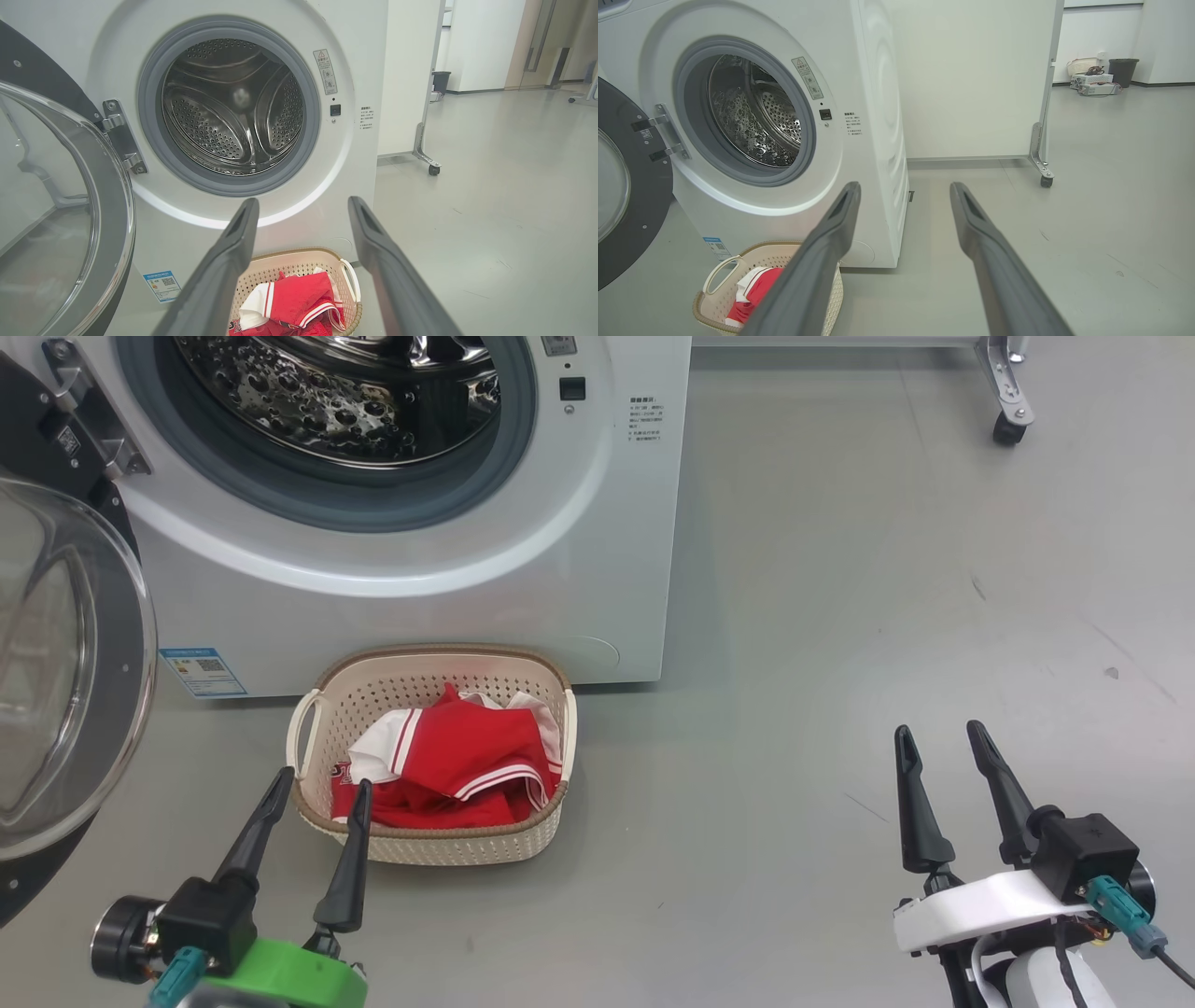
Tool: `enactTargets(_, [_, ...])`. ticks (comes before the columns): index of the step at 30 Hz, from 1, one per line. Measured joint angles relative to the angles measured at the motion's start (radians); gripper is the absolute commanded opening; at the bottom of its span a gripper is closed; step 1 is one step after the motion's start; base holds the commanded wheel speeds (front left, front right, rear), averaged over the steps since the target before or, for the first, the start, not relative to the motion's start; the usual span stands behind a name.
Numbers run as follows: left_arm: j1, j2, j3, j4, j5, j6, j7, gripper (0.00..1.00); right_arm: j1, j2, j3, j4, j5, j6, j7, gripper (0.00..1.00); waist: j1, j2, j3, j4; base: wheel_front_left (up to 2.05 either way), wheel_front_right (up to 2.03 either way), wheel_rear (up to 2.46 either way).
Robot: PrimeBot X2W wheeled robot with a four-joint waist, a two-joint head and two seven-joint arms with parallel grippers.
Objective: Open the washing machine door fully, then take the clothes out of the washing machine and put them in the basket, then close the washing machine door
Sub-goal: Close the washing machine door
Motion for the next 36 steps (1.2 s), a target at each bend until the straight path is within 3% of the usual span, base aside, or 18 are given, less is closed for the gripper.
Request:
enactTargets(27, [0.001,-0.007,0.032,0.003,0.026,0.000,0.000,1.00,0.000,0.000,0.003,0.003,0.000,0.003,0.000,1.00,0.0000,0.0000,-0.007,0.004,-0.07,0.07,0.00])
enactTargets(36, [0.001,-0.014,0.028,0.011,0.026,0.000,0.000,1.00,0.000,0.000,-0.008,0.001,0.000,0.002,0.000,1.00,0.0000,0.0000,-0.001,0.040,0.00,0.00,0.00])
